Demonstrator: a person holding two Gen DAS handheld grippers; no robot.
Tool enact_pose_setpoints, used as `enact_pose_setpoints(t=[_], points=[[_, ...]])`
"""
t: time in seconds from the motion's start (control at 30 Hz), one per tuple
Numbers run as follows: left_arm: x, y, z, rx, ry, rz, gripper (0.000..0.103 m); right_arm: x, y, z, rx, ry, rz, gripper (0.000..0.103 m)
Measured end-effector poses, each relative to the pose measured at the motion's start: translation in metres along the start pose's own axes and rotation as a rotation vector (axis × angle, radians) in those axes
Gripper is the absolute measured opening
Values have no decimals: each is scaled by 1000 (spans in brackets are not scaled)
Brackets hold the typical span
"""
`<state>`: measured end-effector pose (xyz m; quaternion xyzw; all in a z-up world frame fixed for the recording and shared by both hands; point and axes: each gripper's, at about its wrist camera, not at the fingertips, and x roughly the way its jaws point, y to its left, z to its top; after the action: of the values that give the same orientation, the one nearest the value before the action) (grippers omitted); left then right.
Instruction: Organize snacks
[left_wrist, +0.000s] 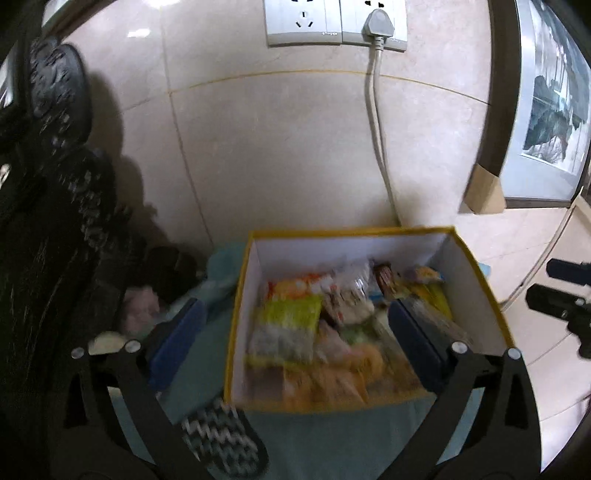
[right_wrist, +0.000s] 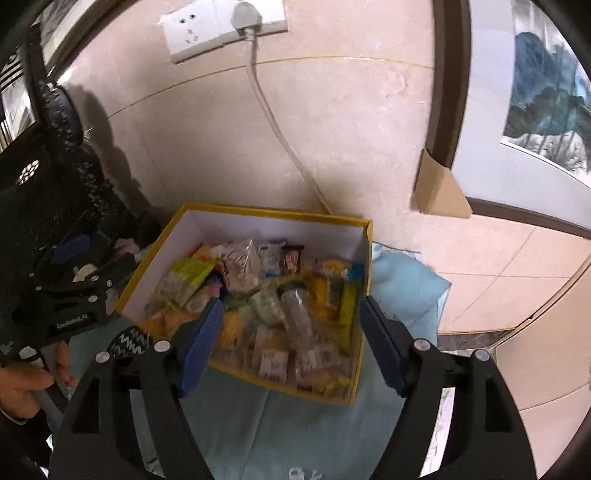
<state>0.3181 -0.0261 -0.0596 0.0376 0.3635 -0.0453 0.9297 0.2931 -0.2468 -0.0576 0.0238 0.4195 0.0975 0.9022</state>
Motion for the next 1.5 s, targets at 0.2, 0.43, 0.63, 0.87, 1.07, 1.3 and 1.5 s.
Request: enact_pose_setpoints(t=[0.2,0.43,0.63,0.87,1.07,1.3,1.5], points=[[-69,-11,-36,2,8,-25,101,-55,18,-52,22,-29,46,77],[-153,-28,-68,33,-29,8,101,-118,32,-116,21,-46,67,77],[-225,-37,-93,42,-106,-47,101,-176,50,-158,-16,-101,74,77],[-277,-34,-121,7,-138,-41,101,-213,68,-194,-70,-128,67,77],[-291,-30,-131,-11,-125,-63,101,-228,68,-203,-75,-148,53,77],[-305,-34,-140,20,-177,-39,101,-236,72,-209,-97,-156,49,77],[-309,-36,-143,48,-170,-25,101,-241,73,-211,-95,-161,44,77]])
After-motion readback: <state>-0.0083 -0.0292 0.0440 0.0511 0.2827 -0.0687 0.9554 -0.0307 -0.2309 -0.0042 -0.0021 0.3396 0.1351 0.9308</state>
